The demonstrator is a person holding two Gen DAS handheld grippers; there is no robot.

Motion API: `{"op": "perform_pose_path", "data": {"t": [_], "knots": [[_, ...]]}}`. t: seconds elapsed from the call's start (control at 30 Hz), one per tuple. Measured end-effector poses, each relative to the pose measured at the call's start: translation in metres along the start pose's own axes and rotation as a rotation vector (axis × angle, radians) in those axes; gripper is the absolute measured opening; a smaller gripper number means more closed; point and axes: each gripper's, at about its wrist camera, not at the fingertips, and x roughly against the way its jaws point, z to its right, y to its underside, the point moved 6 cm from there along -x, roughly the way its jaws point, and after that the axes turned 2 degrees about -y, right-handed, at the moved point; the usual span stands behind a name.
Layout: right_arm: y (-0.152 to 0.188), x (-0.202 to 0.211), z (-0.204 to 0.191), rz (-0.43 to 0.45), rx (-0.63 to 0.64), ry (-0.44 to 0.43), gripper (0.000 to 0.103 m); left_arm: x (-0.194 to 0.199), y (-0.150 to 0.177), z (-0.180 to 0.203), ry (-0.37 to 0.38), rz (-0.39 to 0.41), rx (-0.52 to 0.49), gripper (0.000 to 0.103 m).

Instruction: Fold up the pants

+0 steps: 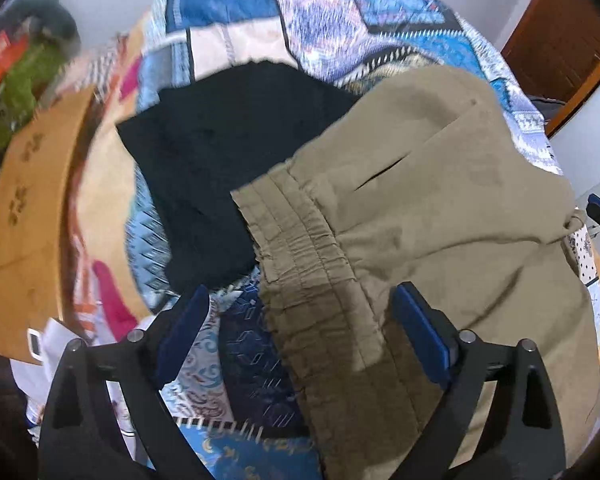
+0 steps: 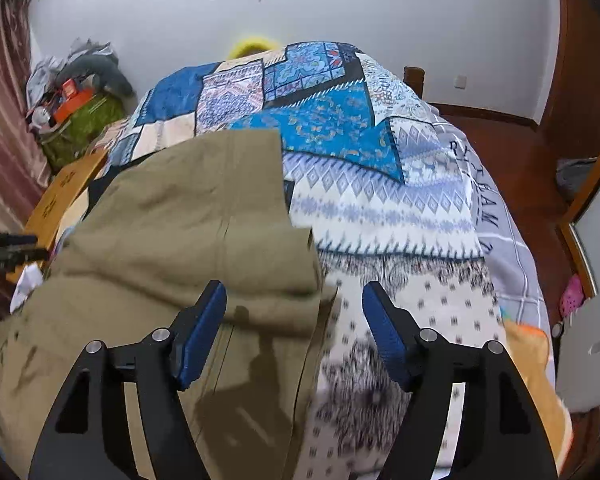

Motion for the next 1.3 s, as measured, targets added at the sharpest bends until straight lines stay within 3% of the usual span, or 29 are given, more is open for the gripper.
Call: {"op": "perform_pose_path", "data": {"t": [0.2, 0.27, 0.33, 0.37, 0.4, 0.47, 0.53, 0.63, 0.77, 1.0, 1.2, 1.3], "knots": [[0.001, -0.042, 0.000, -0.111, -0.051, -0.066, 0.065, -0.019, 0.004, 0.004, 0.053, -0.031, 0.018, 0.095], [0.004, -0.052, -0.002, -0.132, -0.073, -0.111, 0.049, -0.022, 0.005, 0.003, 0.076, -0.033, 0.039, 0.095], [0.007, -0.055, -0.004, -0.133, -0.064, -0.094, 0.040, -0.023, 0.006, 0.001, 0.091, -0.030, 0.042, 0.095], [0.009, -0.059, -0.004, -0.136, -0.039, -0.070, 0.028, -0.023, 0.005, 0.001, 0.084, -0.018, 0.026, 0.095], [0.011, -0.059, -0.005, -0.140, -0.028, -0.063, 0.024, -0.022, 0.004, 0.000, 0.047, -0.004, 0.008, 0.093], [0.014, -0.059, -0.007, -0.127, -0.007, -0.058, 0.021, -0.022, 0.002, -0.002, -0.053, 0.022, -0.029, 0.090], [0.013, -0.055, -0.009, -0.100, 0.047, -0.021, 0.018, -0.023, 0.002, -0.002, -0.062, 0.020, -0.040, 0.087], [0.013, -0.056, -0.015, -0.069, 0.123, 0.039, 0.016, -0.022, 0.002, -0.004, -0.106, 0.040, -0.055, 0.087], [0.015, -0.064, -0.016, -0.093, 0.152, 0.067, 0.015, -0.023, 0.003, -0.005, -0.157, 0.078, -0.076, 0.087], [0.013, -0.065, -0.018, -0.134, 0.166, 0.095, 0.015, -0.027, 0.000, -0.014, -0.072, 0.018, -0.020, 0.091], [-0.006, -0.039, -0.019, -0.081, 0.143, 0.103, 0.023, 0.001, -0.003, -0.011, -0.116, 0.041, -0.066, 0.091], [-0.020, -0.019, -0.022, -0.030, 0.114, 0.065, 0.037, 0.018, -0.011, -0.013, -0.143, 0.078, -0.099, 0.091]]}}
